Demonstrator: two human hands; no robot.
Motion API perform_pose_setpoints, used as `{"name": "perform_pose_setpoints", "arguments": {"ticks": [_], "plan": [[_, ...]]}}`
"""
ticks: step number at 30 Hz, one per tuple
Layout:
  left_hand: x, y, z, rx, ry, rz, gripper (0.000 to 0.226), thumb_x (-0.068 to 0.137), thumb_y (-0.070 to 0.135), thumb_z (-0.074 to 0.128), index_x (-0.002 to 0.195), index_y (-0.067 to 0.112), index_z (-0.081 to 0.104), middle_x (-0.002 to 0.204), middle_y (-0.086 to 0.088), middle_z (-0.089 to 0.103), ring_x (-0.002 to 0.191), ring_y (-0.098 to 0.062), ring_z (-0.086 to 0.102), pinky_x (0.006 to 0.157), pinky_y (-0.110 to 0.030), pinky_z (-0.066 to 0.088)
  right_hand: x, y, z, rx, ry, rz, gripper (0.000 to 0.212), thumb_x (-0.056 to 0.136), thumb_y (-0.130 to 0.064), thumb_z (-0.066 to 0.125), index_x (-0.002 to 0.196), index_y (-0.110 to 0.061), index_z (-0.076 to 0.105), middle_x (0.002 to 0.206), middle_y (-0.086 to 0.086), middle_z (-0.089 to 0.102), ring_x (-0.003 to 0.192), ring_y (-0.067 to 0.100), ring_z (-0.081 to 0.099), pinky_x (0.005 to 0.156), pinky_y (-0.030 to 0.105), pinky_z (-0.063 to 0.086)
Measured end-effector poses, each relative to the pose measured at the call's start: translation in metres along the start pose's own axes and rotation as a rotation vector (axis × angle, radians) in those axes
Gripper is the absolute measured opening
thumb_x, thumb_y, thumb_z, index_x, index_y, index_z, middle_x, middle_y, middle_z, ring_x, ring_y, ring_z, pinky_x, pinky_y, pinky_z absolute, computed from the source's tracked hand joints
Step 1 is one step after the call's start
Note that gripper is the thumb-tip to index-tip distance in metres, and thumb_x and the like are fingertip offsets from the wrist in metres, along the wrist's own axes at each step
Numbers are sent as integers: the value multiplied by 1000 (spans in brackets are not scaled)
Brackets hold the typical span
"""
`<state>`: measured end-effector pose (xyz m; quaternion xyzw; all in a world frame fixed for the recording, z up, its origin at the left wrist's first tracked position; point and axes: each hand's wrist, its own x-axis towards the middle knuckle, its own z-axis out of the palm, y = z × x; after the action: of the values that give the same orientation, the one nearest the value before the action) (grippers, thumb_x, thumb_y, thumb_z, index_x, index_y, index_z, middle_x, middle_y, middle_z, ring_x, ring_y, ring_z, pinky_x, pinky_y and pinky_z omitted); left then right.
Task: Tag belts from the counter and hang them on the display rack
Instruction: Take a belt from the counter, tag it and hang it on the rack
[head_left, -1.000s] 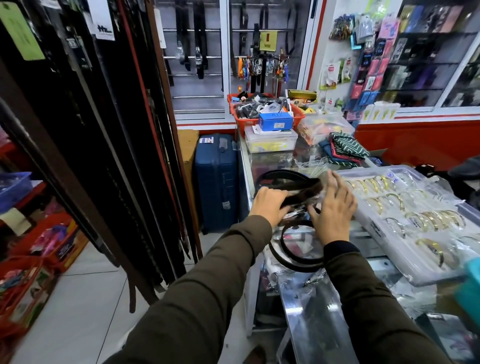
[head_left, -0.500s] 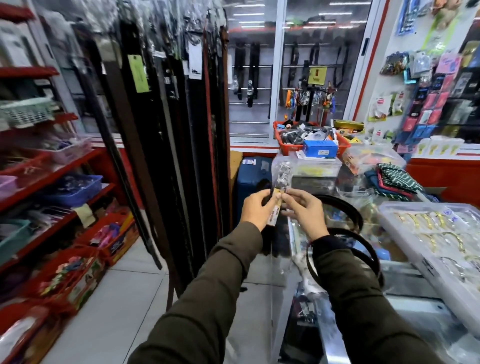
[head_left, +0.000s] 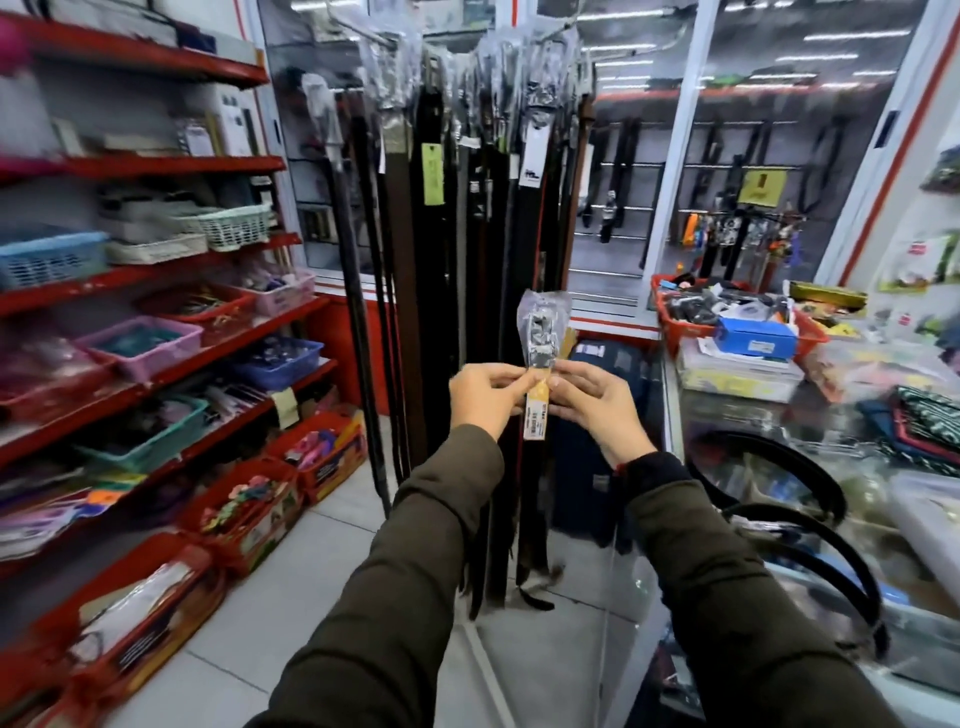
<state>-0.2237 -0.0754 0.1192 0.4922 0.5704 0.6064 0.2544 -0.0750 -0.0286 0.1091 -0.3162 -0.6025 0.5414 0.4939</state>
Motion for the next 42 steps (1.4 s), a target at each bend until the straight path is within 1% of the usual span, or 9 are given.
{"name": "perform_pose_setpoints", "arguments": {"ticks": [4,11,16,20,23,27,30,35,42], "plan": [[8,19,-25,-130,66,41,26,85,22,79,103,3,79,93,-14,79,89,-25,77,78,-40,65,10,-21,30,15,-74,-59,41,90,-5,67,131,-7,60,104,6,74,94,13,73,78,21,60],[45,52,-74,-67,84,170,29,92,20,69,118,9,73,110,-8,76,107,-24,72,95,-45,58,43,-67,85,72,-55,-178,33,89,-1,66,122,5,65,104,14,73,93,16,72,82,25,61],[64,96,-116,-251,152,191,27,94,5,65,120,-3,68,93,-5,74,80,-6,74,70,-20,61,74,-118,127,64,-111,-329,33,88,0,66,120,6,66,114,22,72,102,20,71,92,33,58],[92,133,-144,-298,265,253,27,92,12,70,116,-1,71,104,-16,75,99,-27,73,85,-36,62,97,-159,163,156,-165,-326,33,87,1,68,120,4,67,102,18,74,83,10,73,71,21,60],[116,155,-165,-288,326,306,24,89,15,74,109,2,76,102,-17,77,104,-33,73,93,-47,59,114,-183,186,257,-196,-284,34,85,6,68,120,8,65,106,24,72,85,19,73,72,26,64],[139,174,-187,-323,380,312,17,87,15,76,101,6,78,96,-14,78,99,-31,74,97,-49,57,133,-203,211,302,-187,-288,35,85,4,69,119,5,66,103,21,73,75,11,74,69,23,63],[150,182,-195,-389,375,296,14,88,15,76,99,8,77,90,-10,77,86,-23,72,93,-45,59,143,-212,224,313,-175,-307,32,84,1,71,117,0,69,103,19,75,83,16,74,72,27,63],[161,182,-201,-476,380,258,17,85,13,77,100,4,77,106,-24,75,91,-28,70,91,-42,58,151,-218,232,291,-159,-305,29,86,-1,70,115,1,69,87,7,74,70,9,73,66,24,63],[170,188,-195,-568,299,141,22,86,12,75,104,-2,75,76,-8,75,56,-11,70,50,-19,55,159,-230,227,235,-104,-255,27,87,0,68,113,7,68,81,9,72,59,10,69,61,22,61]]}}
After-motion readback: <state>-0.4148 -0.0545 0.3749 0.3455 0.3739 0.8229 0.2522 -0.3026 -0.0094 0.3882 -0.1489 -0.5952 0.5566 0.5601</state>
